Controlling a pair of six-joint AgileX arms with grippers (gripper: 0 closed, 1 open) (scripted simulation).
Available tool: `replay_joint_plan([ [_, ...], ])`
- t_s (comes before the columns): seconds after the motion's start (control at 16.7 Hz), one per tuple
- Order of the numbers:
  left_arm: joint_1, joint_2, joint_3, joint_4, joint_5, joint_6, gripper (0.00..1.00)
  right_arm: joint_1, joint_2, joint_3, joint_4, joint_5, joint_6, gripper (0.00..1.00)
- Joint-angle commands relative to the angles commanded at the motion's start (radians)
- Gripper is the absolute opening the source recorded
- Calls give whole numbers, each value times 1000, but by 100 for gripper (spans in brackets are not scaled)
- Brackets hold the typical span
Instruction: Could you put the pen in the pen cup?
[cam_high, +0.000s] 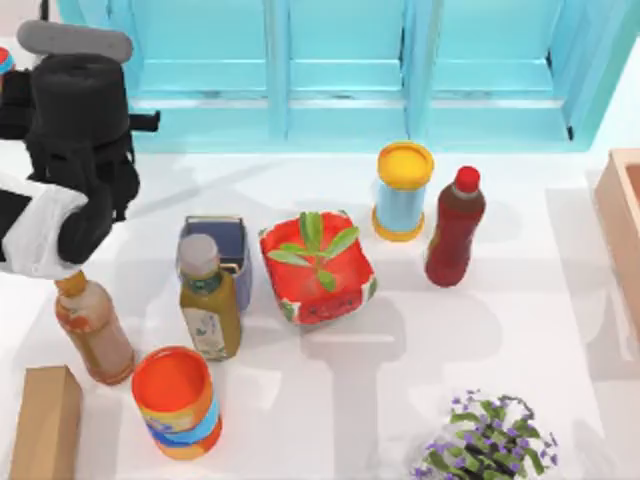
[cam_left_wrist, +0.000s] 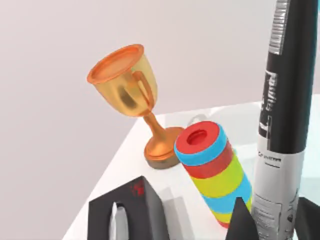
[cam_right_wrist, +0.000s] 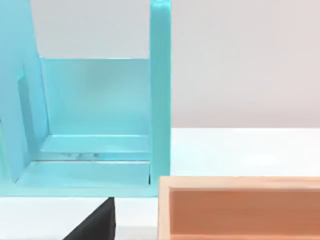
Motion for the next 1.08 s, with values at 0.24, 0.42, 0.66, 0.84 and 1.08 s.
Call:
replay_joint_plan([
  [0.24, -273, 23, -40, 358, -259, 67, 0, 0, 0, 0, 0, 0, 0, 100],
  [0.42, -438, 35, -56, 584, -422, 116, 0, 0, 0, 0, 0, 0, 0, 100],
  [0.66, -586, 42, -66, 791, -572, 167, 0, 0, 0, 0, 0, 0, 0, 100],
  [0.84, -626, 43, -67, 850, -614, 182, 0, 0, 0, 0, 0, 0, 0, 100],
  [1.08, -626, 43, -67, 850, -614, 182, 0, 0, 0, 0, 0, 0, 0, 100],
])
